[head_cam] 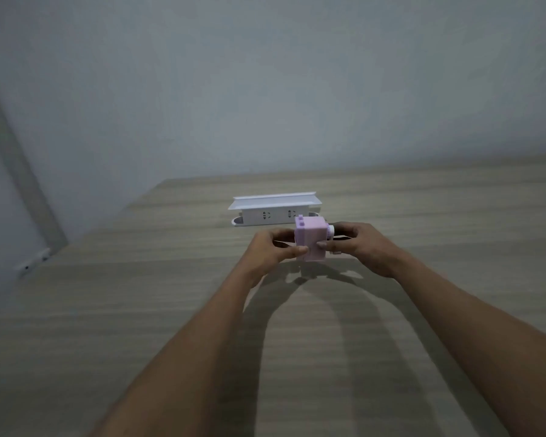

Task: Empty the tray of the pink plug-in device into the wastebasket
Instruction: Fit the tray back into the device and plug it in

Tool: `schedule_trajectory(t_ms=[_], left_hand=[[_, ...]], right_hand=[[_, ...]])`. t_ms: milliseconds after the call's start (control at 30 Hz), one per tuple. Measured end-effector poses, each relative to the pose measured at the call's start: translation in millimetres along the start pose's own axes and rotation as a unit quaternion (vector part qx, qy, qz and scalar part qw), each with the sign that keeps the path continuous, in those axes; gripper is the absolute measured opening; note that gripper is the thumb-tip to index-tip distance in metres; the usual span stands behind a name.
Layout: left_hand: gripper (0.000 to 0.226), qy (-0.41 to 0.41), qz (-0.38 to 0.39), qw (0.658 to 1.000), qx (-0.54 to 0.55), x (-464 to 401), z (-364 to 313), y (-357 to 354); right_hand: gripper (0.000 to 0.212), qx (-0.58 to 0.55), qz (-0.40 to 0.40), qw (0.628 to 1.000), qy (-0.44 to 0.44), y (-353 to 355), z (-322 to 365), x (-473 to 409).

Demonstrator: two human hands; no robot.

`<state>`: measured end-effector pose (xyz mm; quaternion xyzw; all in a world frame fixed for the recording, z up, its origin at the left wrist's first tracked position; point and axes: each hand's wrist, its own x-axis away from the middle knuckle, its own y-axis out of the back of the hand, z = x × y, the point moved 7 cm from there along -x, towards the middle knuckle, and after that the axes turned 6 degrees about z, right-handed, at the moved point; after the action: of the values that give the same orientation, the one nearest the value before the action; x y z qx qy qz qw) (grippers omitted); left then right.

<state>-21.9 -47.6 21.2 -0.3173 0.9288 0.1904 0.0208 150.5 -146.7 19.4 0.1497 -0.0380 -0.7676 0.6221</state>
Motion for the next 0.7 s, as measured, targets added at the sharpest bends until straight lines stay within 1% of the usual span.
schedule_trajectory(t_ms=[100, 233, 400, 533, 700], left_hand=[[0.042, 0.0, -0.011, 1.0, -0.009, -32.7, 4.2, 6.9], [0.042, 0.01, -0.02, 1.0, -0.01, -73.2, 17.3, 14.8], [0.041, 0.031, -0.038, 0.999, 0.012, -113.0, 39.3, 20.8], [0.048, 0.044, -0.057, 0.997, 0.021, -141.7, 62.5, 25.3], [0.05, 0.05, -0.07, 0.996, 0.033, -165.6, 91.0, 26.8]], right_hand=[[0.043, 0.002, -0.008, 1.0, 0.003, 13.5, -6.5, -29.9], [0.039, 0.003, -0.019, 1.0, 0.002, 30.1, -21.5, -69.4], [0.045, -0.007, -0.021, 1.0, 0.003, 45.4, -39.6, -110.6], [0.046, -0.027, -0.029, 0.999, -0.002, 51.4, -58.8, -137.5], [0.045, -0.057, -0.042, 0.997, -0.013, 52.7, -82.2, -150.7]])
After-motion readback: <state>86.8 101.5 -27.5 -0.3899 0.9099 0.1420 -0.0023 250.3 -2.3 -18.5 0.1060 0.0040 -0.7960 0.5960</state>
